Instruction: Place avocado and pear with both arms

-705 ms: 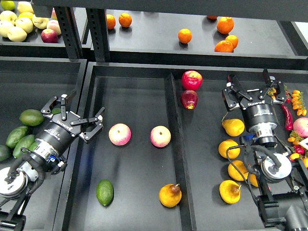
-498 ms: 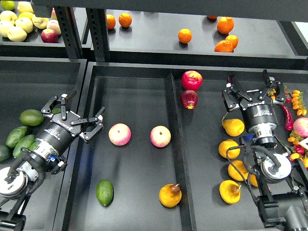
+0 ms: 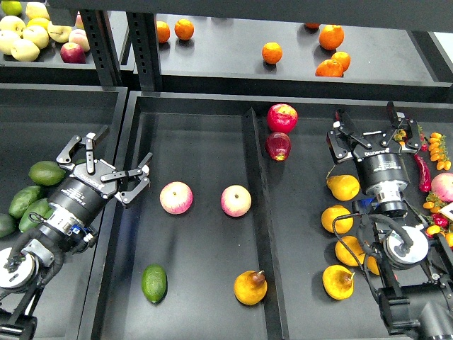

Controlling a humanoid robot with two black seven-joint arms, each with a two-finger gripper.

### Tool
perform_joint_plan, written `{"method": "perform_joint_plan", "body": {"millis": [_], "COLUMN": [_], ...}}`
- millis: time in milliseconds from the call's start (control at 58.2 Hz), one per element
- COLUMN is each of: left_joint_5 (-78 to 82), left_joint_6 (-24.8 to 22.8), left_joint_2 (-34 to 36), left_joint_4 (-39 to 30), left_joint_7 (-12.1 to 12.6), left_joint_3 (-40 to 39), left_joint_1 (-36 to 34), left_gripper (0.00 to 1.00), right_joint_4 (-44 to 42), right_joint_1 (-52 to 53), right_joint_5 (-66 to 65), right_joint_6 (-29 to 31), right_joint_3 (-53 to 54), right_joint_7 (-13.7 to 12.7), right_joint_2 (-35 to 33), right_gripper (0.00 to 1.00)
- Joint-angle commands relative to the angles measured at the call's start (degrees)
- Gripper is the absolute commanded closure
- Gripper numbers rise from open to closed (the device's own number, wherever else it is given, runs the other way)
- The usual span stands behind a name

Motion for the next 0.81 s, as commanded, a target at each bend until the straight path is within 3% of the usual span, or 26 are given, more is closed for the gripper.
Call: {"method": "perform_joint_plan", "body": {"millis": [0, 584, 791], "left_joint_5": [0.0, -0.4, -0.3], "left_joint_6": [0.0, -0.3, 0.0], "left_joint_2": [0.0, 0.0, 0.0], "left_joint_4": [0.0, 0.2, 1.7], "left_joint_7": [0.0, 0.3, 1.4], "left_joint_3": [-0.3, 1.6, 8.1], "left_joint_1": [0.0, -1.0, -7.5], "left_gripper": [0.0, 0.0, 0.0], "right_joint_4": [0.0, 0.0, 0.1], "right_joint_1": [0.1, 0.2, 0.4], "right_joint_5": [0.0, 0.2, 0.2], "right_joint_6": [0.0, 0.2, 0.1], "right_joint_3": [0.0, 0.1, 0.1], "right_joint_7": [0.0, 0.0, -0.1], "right_joint_2": [0.0, 0.0, 0.0], "right_gripper": [0.01, 0.01, 0.01]}}
